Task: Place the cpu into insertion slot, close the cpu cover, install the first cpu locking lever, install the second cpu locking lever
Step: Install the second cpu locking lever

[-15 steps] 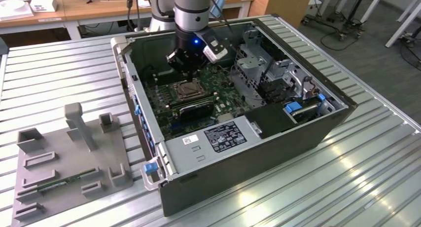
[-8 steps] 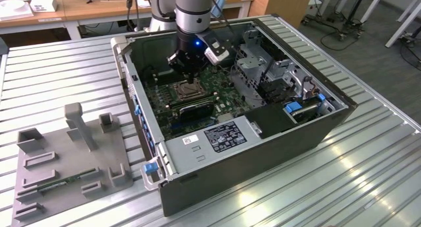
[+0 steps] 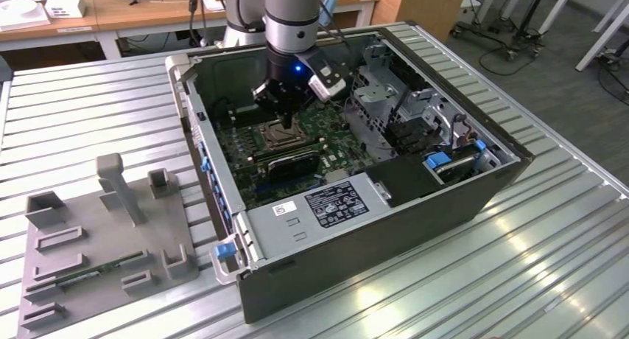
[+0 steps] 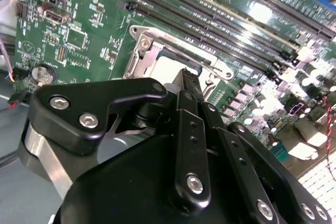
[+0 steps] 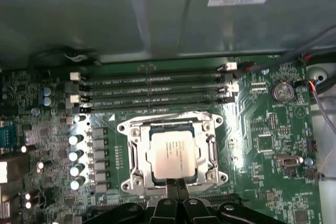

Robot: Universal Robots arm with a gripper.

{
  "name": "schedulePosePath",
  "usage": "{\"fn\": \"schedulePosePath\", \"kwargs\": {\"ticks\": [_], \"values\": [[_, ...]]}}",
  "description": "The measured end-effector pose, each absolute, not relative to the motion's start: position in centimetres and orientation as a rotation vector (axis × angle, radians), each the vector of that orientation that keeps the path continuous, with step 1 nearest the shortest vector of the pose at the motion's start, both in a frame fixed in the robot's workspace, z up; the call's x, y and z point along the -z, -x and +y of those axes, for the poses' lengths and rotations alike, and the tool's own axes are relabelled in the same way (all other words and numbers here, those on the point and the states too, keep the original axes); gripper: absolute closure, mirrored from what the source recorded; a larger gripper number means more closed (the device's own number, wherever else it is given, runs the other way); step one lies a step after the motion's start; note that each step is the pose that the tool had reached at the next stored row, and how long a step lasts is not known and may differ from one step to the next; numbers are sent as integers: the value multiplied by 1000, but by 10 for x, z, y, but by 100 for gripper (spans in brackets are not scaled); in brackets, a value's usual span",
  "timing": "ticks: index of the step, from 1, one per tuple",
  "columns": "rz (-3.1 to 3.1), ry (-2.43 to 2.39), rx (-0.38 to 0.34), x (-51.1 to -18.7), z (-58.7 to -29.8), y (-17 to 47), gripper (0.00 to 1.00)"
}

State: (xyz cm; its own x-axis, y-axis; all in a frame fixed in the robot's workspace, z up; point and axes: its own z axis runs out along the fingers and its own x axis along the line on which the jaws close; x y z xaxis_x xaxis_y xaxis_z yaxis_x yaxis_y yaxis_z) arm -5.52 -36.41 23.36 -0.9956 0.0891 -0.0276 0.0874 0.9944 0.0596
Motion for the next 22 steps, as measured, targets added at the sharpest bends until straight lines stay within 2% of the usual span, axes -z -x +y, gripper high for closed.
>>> {"fn": "schedulePosePath", "kwargs": {"ticks": [22], "values": [[3106,-137,-91,-234,-377,57,89]]}}
